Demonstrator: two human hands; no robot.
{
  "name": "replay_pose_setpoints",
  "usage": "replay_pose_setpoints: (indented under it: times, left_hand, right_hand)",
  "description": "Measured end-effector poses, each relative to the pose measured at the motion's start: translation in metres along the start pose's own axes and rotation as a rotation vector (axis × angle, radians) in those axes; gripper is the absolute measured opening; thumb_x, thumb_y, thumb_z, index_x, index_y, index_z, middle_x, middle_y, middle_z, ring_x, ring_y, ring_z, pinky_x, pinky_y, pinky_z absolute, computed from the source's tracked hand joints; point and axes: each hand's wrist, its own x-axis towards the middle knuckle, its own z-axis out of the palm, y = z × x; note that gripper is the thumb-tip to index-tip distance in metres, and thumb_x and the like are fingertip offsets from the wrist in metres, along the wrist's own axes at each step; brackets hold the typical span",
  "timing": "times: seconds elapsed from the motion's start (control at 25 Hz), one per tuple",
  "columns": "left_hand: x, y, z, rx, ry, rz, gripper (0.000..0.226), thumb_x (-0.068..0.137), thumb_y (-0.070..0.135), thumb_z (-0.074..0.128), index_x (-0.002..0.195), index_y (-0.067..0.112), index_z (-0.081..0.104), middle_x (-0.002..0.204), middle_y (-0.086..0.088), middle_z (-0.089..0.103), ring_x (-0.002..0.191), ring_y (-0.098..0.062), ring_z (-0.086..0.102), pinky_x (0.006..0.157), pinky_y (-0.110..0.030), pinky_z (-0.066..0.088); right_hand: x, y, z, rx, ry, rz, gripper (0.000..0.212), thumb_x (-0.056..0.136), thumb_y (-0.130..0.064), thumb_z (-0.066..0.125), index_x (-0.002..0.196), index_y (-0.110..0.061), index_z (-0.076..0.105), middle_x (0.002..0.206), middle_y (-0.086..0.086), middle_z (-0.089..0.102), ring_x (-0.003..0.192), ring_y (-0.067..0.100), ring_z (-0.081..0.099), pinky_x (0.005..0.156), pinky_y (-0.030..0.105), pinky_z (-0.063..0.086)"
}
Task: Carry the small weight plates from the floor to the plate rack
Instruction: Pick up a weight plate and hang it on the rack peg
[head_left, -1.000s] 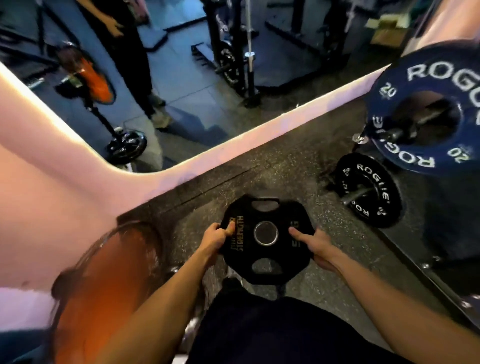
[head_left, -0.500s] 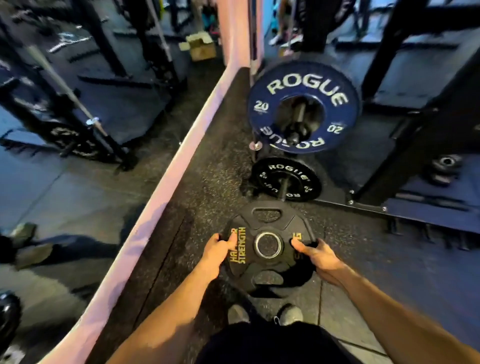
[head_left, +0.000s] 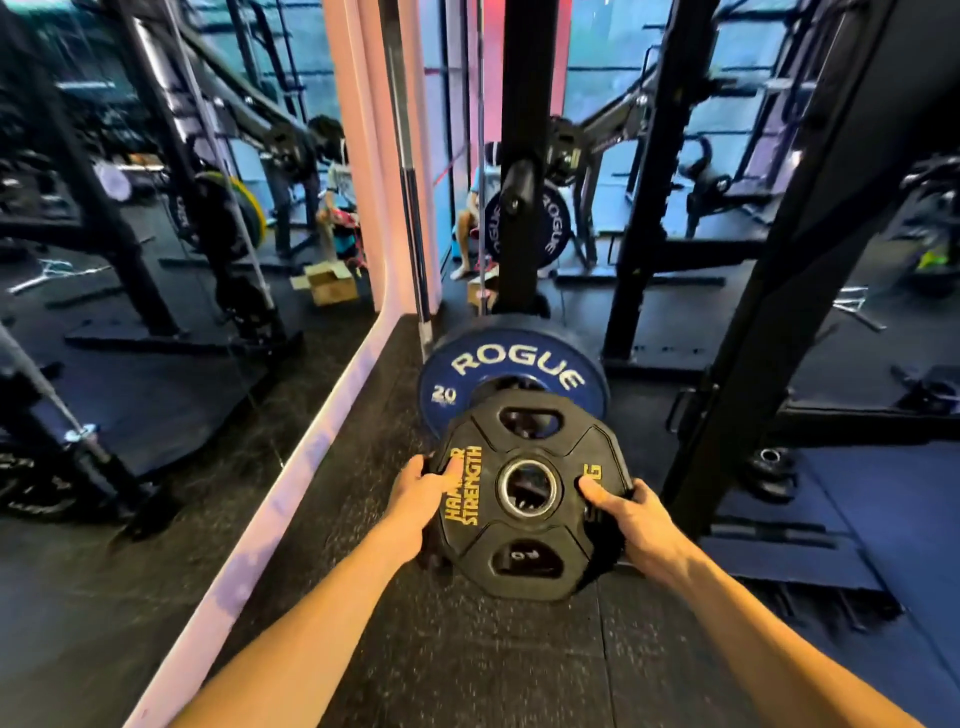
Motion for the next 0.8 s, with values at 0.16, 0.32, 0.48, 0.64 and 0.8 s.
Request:
replay_pose_setpoints:
  times: [0.16,0.32,0.48,0.64,0.8]
  left_hand:
    - [0.017,0.077,0.010,-0.007,-0.022,0.143,0.072,0.075,0.048,0.074,0.137,0.021,0.050,0.139,0.001,0.055,0.124,-0.022,0.055,0.106,-0.044,0.044]
    - [0.017,0.160,0.020,-0.065,0.023,0.283,0.019,0.085,0.031,0.071,0.097,0.020,0.062,0.096,-0.004,0.073,0.090,-0.022,0.069,0.084,-0.040,0.056]
    - [0.041,0.234,0.016,-0.059,-0.002,0.402,0.056,0.064,0.046,0.079,0.107,0.012,0.065,0.101,-0.012,0.074,0.090,-0.029,0.072,0.078,-0.046,0.059]
    - [0.056,0.290,0.013,-0.076,-0.010,0.482,0.038,0.082,0.034,0.073,0.110,0.010,0.064,0.098,-0.010,0.074,0.085,-0.026,0.073,0.062,-0.035,0.060]
    - [0.085,0.312,0.015,-0.031,0.009,0.500,0.031,0.085,0.036,0.071,0.104,0.013,0.061,0.096,-0.006,0.072,0.078,-0.019,0.069,0.056,-0.025,0.051]
  right_hand:
    - [0.021,-0.069,0.013,0.007,-0.059,-0.122,0.054,0.072,-0.022,0.081,0.114,0.003,0.058,0.107,0.020,0.070,0.097,0.034,0.068,0.092,0.052,0.053]
    - [0.035,-0.152,0.036,-0.029,-0.141,-0.266,0.015,0.086,-0.008,0.066,0.098,-0.001,0.067,0.100,0.018,0.070,0.089,0.029,0.065,0.088,0.043,0.054]
    - [0.051,-0.216,0.061,-0.056,-0.148,-0.399,0.017,0.086,-0.010,0.067,0.101,-0.002,0.067,0.087,0.007,0.074,0.077,0.021,0.068,0.078,0.035,0.058]
    - [0.068,-0.261,0.087,-0.056,-0.152,-0.459,0.034,0.087,-0.011,0.066,0.117,0.004,0.061,0.109,0.017,0.068,0.093,0.027,0.066,0.092,0.043,0.054]
    - [0.092,-0.279,0.095,-0.087,-0.131,-0.454,0.034,0.087,-0.014,0.067,0.116,0.003,0.062,0.110,0.018,0.069,0.094,0.029,0.068,0.093,0.045,0.053]
